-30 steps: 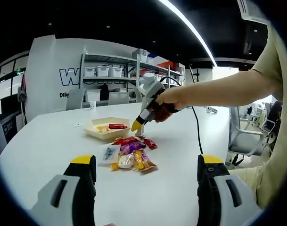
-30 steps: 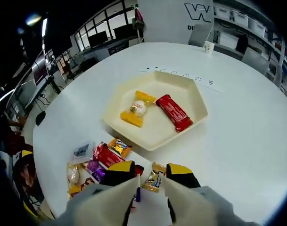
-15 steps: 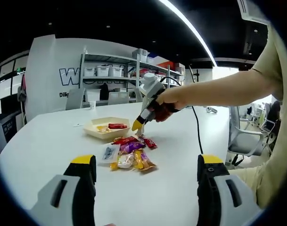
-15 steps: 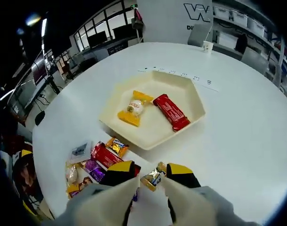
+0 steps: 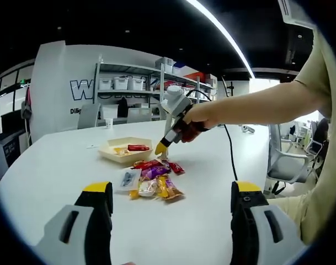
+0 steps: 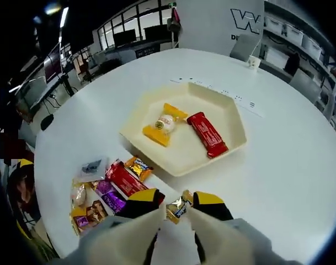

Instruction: Place the target food into the container with the food tongs after gripping and lifting it, then release it inside without dropping or visibly crushing the food.

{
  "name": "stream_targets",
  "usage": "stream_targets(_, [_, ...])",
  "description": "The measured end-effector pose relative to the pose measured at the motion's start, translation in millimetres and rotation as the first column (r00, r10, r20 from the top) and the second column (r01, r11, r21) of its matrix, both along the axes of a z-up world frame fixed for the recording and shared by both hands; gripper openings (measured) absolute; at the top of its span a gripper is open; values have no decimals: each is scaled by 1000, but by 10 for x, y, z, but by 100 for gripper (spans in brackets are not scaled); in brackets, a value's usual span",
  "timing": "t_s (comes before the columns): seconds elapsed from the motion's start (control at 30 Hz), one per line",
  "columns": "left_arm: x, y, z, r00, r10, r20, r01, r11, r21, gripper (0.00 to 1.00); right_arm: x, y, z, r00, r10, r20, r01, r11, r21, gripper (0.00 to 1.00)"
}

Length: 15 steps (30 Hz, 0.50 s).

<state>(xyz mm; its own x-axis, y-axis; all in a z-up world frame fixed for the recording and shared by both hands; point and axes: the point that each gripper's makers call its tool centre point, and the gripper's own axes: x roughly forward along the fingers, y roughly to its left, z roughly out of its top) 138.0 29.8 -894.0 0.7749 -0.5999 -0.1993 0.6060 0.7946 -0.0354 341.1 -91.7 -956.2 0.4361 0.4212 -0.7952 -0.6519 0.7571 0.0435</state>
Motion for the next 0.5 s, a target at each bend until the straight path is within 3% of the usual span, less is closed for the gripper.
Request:
stream_targets(0.23, [-5, -10, -3, 1000, -2, 0, 2, 1000, -1, 86, -15, 11, -3, 999, 33, 0, -33, 999, 1, 14])
stream_targets(0.5, [-2, 5, -3, 1000, 0, -1, 0, 1000, 0, 86, -30, 8, 13, 1000, 26, -8, -26, 1000, 9, 18])
